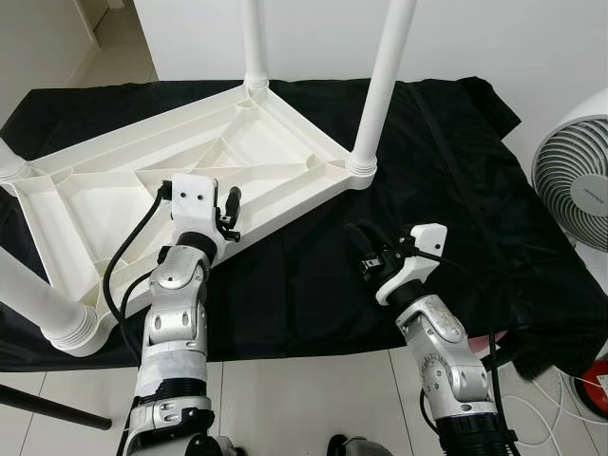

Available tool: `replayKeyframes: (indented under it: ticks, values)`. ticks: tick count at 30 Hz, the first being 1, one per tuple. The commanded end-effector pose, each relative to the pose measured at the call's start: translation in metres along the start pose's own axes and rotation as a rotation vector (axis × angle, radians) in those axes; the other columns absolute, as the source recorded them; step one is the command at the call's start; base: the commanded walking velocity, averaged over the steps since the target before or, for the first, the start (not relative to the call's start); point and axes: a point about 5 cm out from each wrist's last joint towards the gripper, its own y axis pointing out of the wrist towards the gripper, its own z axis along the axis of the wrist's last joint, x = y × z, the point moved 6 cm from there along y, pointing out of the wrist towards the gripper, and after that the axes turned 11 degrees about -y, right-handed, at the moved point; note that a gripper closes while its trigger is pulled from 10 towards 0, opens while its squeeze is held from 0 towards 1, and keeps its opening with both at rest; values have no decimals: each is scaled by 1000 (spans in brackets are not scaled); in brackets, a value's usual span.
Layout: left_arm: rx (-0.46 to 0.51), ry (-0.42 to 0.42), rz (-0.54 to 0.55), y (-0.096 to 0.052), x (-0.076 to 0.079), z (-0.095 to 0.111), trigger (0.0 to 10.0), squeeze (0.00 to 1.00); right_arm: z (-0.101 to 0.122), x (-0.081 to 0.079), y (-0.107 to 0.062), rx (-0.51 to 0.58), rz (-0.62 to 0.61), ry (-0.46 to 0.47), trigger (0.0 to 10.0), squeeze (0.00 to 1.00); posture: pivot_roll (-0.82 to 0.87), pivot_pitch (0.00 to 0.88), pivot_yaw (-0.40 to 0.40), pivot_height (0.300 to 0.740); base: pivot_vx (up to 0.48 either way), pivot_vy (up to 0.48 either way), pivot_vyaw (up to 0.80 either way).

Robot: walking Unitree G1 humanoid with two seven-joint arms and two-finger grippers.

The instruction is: Building children table

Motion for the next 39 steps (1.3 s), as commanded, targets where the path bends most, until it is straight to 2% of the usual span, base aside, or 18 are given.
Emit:
replayKeyframes:
  ticks: [1,39]
  values:
    - [63,-5,403,-9,-45,7,10000,0,-1,1,1,-6,-6,-6,10000,0,-116,108,31,740,0,0,0]
    - [38,-51,408,-6,-45,5,10000,0,0,2,3,1,-16,-10,10000,0,-116,102,36,740,0,0,0]
